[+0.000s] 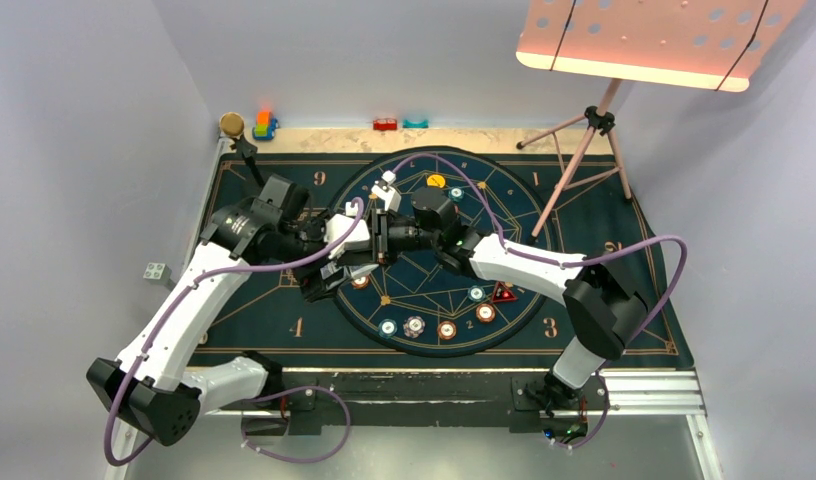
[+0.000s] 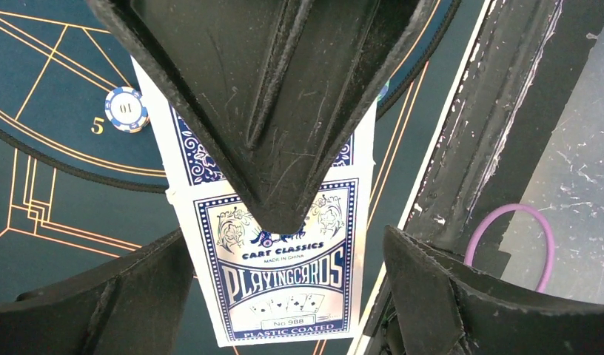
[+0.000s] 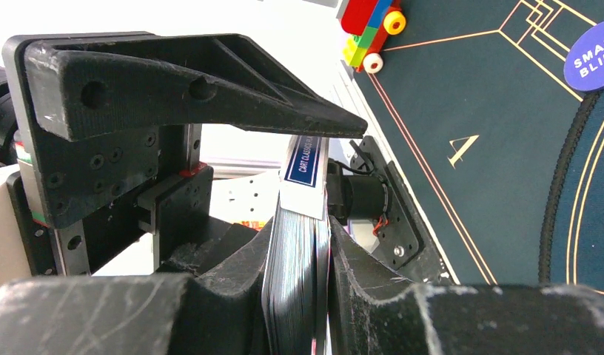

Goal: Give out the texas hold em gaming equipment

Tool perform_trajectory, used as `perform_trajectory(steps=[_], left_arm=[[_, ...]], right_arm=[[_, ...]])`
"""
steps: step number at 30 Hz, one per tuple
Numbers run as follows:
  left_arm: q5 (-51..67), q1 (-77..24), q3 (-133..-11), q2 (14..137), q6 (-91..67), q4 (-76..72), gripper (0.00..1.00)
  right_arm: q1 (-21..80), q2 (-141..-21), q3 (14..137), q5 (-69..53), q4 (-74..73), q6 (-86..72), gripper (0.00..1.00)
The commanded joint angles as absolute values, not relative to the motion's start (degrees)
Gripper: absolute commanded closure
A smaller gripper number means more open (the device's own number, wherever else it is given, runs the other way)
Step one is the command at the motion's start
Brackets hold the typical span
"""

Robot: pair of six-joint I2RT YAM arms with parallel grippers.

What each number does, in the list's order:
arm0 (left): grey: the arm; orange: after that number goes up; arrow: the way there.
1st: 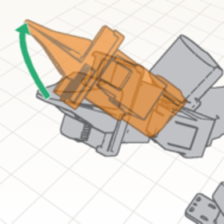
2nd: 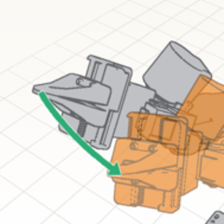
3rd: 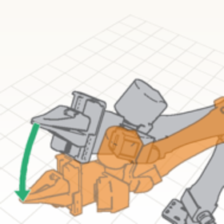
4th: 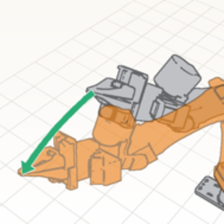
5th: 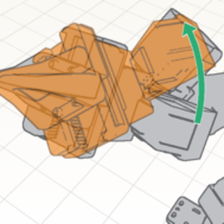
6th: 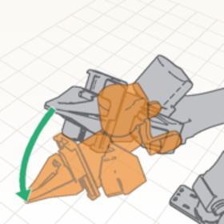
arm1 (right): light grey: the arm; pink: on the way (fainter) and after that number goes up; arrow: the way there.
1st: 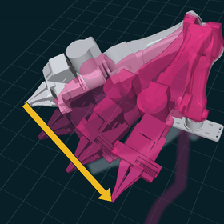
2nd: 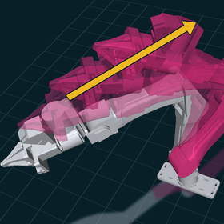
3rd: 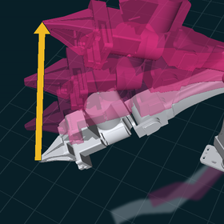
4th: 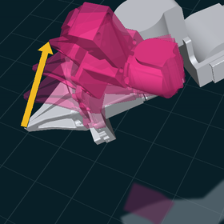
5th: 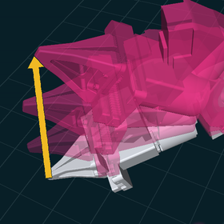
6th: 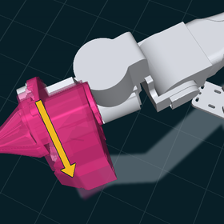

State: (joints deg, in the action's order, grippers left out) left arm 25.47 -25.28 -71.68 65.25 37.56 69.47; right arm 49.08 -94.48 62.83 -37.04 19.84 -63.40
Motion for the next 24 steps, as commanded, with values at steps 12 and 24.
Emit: perform_trajectory(steps=[12, 24], left_arm=[[26.02, -25.75, -70.56, 65.64, 38.03, 65.78, 0.08], [26.19, -25.75, -71.07, 65.54, 38.21, 66.72, 0.57]], right_arm=[[49.04, -92.64, 66.31, -37.65, 21.06, -62.75, 0.75], [48.76, -92.55, 65.86, -38.36, 20.11, -61.99, 0.59]])
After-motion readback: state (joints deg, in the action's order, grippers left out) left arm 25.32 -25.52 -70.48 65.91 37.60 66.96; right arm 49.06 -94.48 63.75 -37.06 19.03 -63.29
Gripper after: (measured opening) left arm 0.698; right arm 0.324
